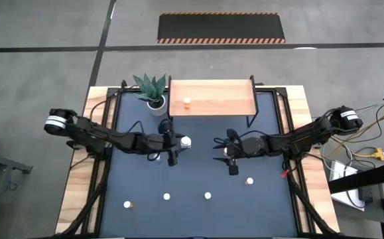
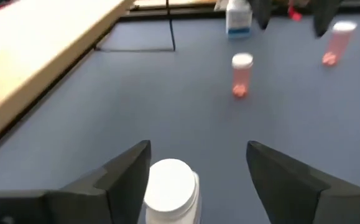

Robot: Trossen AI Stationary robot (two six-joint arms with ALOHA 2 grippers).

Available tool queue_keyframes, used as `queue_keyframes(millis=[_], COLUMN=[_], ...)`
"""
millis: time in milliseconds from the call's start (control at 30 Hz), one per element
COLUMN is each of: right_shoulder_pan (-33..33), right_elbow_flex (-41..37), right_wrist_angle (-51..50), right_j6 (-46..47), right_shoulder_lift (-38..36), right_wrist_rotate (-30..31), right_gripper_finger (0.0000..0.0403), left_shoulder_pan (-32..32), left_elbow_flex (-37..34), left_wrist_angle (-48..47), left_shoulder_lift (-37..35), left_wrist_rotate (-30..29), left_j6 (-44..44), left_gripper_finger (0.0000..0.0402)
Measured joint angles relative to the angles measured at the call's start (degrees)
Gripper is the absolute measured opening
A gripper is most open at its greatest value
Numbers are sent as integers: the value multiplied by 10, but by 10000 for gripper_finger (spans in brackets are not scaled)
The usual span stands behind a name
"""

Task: Pick and place medicine bottles onto shelf by color
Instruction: Put the left white medicine bottle on the shelf

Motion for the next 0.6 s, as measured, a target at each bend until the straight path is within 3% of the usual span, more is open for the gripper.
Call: queue_keyframes(millis=[200, 467, 600], right_shoulder_pan=[0, 0, 0], right_elbow_flex=[-2, -2, -2], right_wrist_angle=[-2, -2, -3], right_j6=[9, 24, 25], right_shoulder_lift=[0, 0, 0], right_wrist_rotate=[0, -1, -1], right_gripper_finger=[222, 223, 223], left_shoulder_pan=[12, 41, 50], left_elbow_flex=[8, 12, 12], left_wrist_angle=[-1, 0, 0], left_shoulder_lift=[49, 69, 73], left_wrist_rotate=[-1, -2, 39], left_j6=[42, 45, 41], left_gripper_finger=[296, 299, 299])
